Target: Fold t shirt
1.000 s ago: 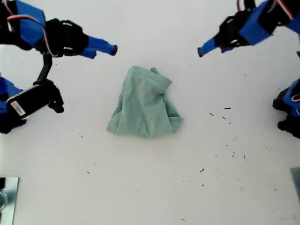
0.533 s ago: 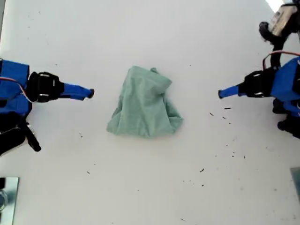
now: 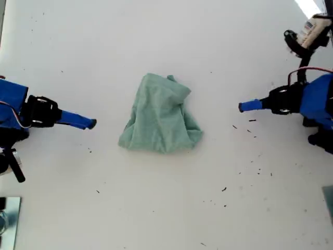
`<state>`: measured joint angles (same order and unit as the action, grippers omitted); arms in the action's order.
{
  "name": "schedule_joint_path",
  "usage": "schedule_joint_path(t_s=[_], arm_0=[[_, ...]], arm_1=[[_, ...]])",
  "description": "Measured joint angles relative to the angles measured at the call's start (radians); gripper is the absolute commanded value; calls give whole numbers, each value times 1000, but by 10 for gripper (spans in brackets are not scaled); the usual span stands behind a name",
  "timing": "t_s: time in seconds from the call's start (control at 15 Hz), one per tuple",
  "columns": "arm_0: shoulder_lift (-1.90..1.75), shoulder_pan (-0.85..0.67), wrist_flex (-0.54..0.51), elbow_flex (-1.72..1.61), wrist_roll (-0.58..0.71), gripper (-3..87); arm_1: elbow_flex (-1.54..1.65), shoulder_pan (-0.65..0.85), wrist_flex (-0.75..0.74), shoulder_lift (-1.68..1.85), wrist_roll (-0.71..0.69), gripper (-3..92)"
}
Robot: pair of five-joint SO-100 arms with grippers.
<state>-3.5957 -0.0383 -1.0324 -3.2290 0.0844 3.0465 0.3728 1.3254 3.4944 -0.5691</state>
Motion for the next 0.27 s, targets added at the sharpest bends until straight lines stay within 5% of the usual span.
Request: schedule_joint_path(t_s=[0.27], arm_0=[[0, 51, 0, 0, 0, 161]], arm_1=[[2, 11, 0, 0, -94, 164]])
